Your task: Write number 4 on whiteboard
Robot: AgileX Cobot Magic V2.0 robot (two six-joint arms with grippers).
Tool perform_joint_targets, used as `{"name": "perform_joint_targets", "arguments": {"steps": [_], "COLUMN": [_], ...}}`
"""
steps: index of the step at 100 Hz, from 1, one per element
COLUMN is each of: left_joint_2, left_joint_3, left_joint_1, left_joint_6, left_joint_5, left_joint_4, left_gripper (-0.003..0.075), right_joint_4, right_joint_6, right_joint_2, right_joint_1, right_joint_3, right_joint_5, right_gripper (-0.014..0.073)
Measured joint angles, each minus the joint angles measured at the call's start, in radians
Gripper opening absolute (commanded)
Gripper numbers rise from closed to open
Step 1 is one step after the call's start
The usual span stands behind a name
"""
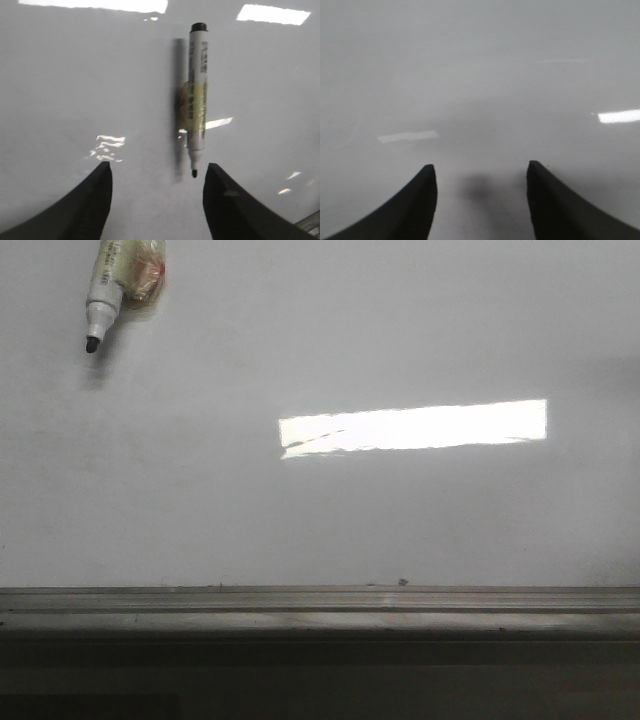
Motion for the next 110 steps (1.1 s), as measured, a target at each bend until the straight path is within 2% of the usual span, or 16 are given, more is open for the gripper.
{"name": "perform_joint_targets", "arguments": {"steps": [20,34,57,81,93,110], "left_joint_2": [0.122,0.225,0.339,0.391,0.407,0.447], "left_joint_3": [-0.002,-0.018,-0.098,-0.142,-0.142,-0.144], "left_joint_1": [0.0,0.0,-0.064,-0.202,-0.222,-0.223], "left_joint_6": [0.226,0.314,0.355,0.363,0.363,0.365], "left_joint_5": [0.009,0.049,0.065,-0.098,-0.164,-0.158], "left_joint_4": [-0.258,-0.344,-0.356,-0.319,-0.307,-0.303], "left_gripper": [0.0369,0.0369,0.0368,0.0368,0.0368,0.0368], "right_joint_4": [0.001,0.001,0.001,0.001,0.001,0.001], "right_joint_6": [-0.001,-0.001,-0.001,-0.001,-0.001,-0.001], "right_joint_2": [0.0,0.0,0.0,0.0,0.0,0.0], "right_joint_1": [0.0,0.0,0.0,0.0,0.0,0.0], "right_joint_3": [-0.007,-0.007,-0.008,-0.008,-0.008,-0.008], "right_joint_5": [0.0,0.0,0.0,0.0,0.0,0.0], "right_gripper": [0.0414,0.0414,0.0414,0.0414,0.0414,0.0414]}}
